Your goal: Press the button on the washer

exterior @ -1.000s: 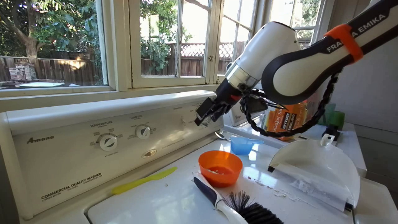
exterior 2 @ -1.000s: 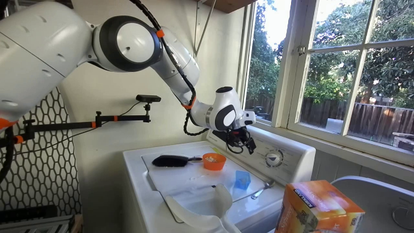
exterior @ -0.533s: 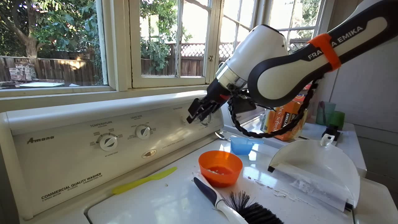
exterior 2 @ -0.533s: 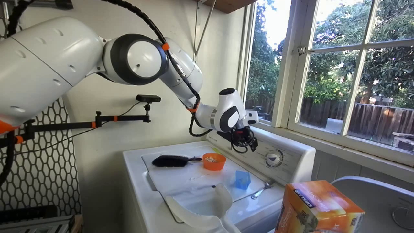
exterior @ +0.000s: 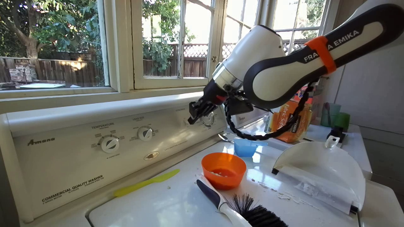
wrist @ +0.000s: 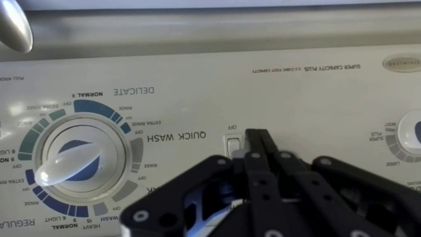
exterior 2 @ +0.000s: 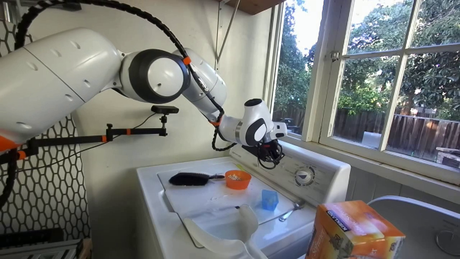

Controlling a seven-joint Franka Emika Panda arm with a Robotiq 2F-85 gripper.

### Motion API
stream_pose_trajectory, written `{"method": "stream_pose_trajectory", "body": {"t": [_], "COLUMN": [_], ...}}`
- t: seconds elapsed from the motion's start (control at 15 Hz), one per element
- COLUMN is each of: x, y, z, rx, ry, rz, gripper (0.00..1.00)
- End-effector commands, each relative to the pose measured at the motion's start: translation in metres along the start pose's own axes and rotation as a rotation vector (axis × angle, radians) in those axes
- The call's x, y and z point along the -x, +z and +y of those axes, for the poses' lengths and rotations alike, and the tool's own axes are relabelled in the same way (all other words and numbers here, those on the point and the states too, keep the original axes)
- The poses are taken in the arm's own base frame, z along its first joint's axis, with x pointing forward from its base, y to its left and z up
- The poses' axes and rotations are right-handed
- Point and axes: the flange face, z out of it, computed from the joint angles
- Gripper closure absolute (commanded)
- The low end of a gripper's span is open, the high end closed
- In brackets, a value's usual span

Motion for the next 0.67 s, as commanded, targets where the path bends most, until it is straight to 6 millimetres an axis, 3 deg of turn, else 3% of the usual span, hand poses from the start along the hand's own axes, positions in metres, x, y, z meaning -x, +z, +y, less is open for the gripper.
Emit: {"method": "stream_pose_trajectory", "body": {"t": [0.0, 0.6], "x": [-0.0042, -0.0114], "y": [0.0093, 0.0143], "z": [-0.0044, -0.0007], "rx": [0.005, 0.037], "ry": [-0.012, -0.043], "rz": [-0.020, -0.043], "gripper": [1.00, 1.00]}}
